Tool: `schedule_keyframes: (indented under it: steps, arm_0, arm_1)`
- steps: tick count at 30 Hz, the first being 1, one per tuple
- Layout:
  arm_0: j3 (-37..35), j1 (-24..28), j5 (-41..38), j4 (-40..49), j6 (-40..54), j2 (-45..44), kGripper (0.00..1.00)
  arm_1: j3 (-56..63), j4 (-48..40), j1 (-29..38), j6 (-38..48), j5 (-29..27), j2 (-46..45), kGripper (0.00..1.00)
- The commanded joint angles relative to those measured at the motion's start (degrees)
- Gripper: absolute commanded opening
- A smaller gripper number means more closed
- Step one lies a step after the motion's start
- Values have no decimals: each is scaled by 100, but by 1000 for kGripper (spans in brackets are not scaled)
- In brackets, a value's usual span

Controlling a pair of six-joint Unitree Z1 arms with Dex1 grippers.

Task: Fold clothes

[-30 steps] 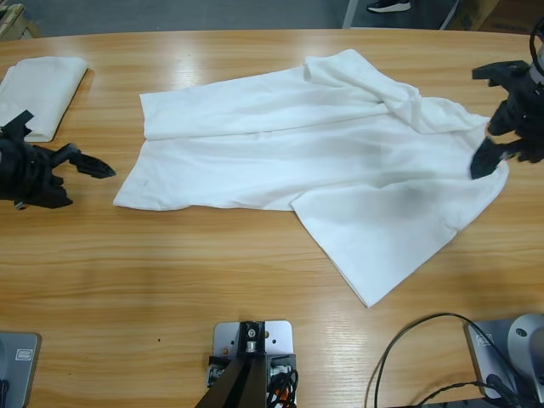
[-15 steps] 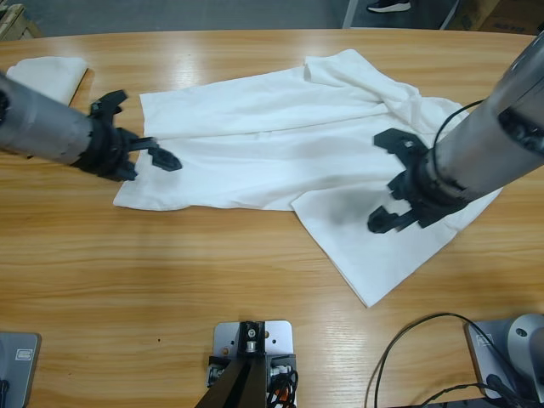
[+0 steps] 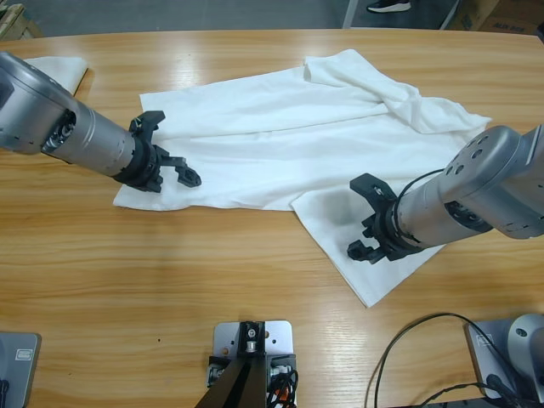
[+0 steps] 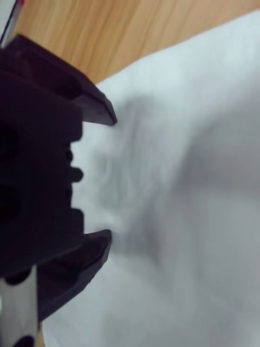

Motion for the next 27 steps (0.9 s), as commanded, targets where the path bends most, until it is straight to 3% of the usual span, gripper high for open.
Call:
schedule_keyframes:
  steps: [1,9,14,16,20,25,27]
  arm_0:
    - [545,-170,141,-110,-168,183,950]
    - [1447,-178,236,-349,-271,-387,950]
    - [2027,-208,293,-374,-354,-763,950]
    - [2118,-214,301,-383,-400,-903,950]
    - [2111,-214,310,-365,-444,-1193,950]
    - [2013,-214,293,317,-823,-2304,949]
    - [1884,-147,289,415,-1164,-2724,945]
  arm_1:
    - [315,705,363,1149,191,899,943]
    - [188,1886,455,1713,495,1367,994]
    - [-437,3134,504,998,1518,1594,1000]
    - [-771,3832,504,759,1528,1541,1000]
    - [-1404,4976,504,685,657,1237,1000]
    - [-2172,5076,423,469,-20,-853,1000]
    - [-2619,5090,-6,5,-85,-1084,998]
